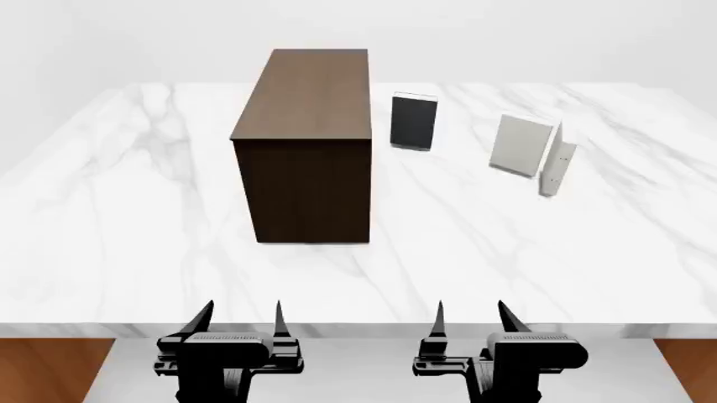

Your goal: Pick up the book on the right and place it under the cabinet shelf.

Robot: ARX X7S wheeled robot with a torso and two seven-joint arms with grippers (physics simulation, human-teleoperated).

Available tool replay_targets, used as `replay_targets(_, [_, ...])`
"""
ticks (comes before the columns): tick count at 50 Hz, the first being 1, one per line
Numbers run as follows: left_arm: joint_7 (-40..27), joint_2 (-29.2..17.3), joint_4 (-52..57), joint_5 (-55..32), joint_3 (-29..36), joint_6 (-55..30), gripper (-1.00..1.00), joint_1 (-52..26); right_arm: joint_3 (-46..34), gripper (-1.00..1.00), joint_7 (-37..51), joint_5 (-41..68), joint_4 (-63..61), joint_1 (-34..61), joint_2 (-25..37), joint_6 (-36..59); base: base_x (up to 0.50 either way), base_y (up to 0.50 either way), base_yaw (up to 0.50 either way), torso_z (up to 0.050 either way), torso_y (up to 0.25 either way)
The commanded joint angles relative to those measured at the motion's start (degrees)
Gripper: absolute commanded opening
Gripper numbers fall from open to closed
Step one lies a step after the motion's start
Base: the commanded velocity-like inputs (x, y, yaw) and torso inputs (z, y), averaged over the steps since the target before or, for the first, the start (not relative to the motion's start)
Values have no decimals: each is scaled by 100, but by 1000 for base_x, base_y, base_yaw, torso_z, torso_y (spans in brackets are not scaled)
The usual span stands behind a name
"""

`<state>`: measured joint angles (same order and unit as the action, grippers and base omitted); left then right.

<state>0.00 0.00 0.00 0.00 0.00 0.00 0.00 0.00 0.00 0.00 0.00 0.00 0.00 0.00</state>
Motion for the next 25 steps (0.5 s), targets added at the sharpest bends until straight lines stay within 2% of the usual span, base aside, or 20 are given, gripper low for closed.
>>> replay_targets(1, [-96, -96, 92, -57, 132, 13, 100, 48, -122, 100, 152, 57, 62, 66, 82, 253, 0, 0, 0, 0, 0])
replay_targets(4, [-193, -165, 309, -74, 235, 47, 100, 146, -201, 100, 268, 158, -109, 67, 139, 640, 0, 0, 0, 0, 0])
replay_targets(9, [-196, -273, 585, -212, 333, 139, 100, 278, -280, 100, 346, 238, -403, -59, 209, 677, 0, 0, 0, 3, 0])
replay_targets(14, [-62, -420, 1110, -466, 376, -11, 100, 386, -288, 100, 399, 403, -890, -154, 285, 751, 0, 0, 0, 44, 0])
replay_targets(18, [-59, -559, 2002, -702, 320, -581, 100, 314, -304, 100, 492, 508, -1963, -244, 381, 1434, 0, 0, 0, 50, 0])
replay_targets(25, [-234, -720, 3335, -1134, 187, -1912, 100, -477, -97, 100, 732, 802, -3986, 234, 537, 3019, 0, 0, 0, 50, 0])
